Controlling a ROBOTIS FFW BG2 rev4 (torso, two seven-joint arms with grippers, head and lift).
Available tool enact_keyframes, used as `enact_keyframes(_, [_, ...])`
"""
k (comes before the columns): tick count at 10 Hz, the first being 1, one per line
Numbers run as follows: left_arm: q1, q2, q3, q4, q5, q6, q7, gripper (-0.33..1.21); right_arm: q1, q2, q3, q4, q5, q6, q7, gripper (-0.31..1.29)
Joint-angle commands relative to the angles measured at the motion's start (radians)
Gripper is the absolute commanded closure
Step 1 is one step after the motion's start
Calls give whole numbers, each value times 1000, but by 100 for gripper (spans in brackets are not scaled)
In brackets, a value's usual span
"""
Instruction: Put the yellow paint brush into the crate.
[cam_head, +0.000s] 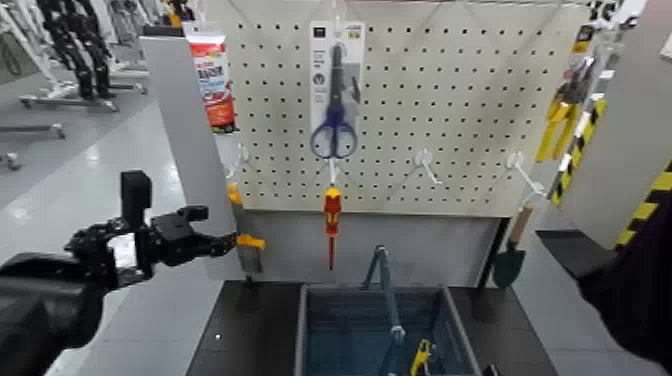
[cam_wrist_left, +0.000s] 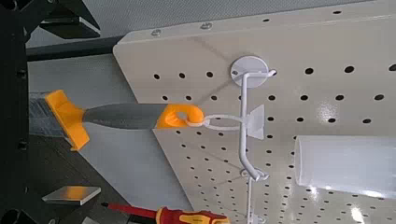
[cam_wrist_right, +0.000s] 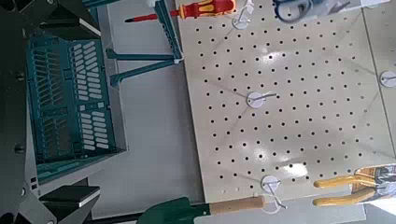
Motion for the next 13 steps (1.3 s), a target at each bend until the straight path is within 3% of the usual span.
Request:
enact_keyframes(1, [-62,-7,-68,72,17,-18,-21,12,-4,-3,5,1,0,0,1,13])
enact_keyframes(5, [-99,-12,-110,101,37,-30,-29,13,-5,-3,6,4,-2,1,2,13])
enact_keyframes(6, [-104,-12,-113,104,37,-27,-29,20,-5,-3,6,4,-2,1,2,13])
enact_keyframes(8, [-117,-17,-122,112,32,-10,-23,74,-7,-3,6,4,-3,1,2,13])
enact_keyframes(10, [-121,-21,-133,112,29,-6,-12,101,-7,-5,6,6,-3,0,4,13])
enact_keyframes(13, [-119,-26,-133,110,32,-15,6,115,-7,-6,5,10,-5,-6,4,13])
